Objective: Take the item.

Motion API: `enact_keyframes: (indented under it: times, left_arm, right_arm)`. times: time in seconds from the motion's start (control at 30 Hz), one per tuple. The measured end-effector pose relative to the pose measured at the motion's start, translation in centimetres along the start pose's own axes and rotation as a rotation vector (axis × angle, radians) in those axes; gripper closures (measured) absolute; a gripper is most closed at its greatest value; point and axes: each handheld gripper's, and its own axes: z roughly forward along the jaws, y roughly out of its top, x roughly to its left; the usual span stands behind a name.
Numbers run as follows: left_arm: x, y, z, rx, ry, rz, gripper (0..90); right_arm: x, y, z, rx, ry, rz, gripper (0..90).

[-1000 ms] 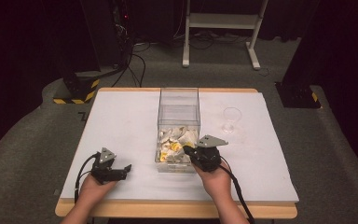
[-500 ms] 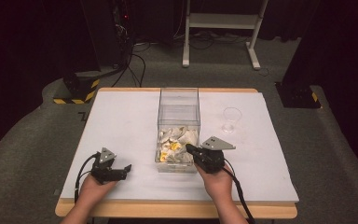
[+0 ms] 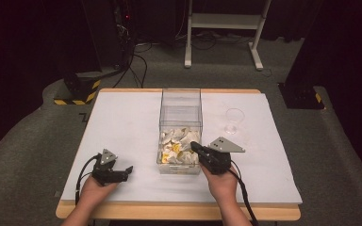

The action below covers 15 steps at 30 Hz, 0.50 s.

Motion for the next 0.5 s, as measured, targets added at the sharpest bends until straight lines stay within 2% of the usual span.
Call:
enact_keyframes:
  times: [0.5]
  left_arm:
    - [0.01, 0.00, 0.00, 0.000, 0.000, 0.000, 15.3]
  right_arm:
    - [-0.40, 0.60, -1.07, -0.050, -0.002, 0.008, 89.0]
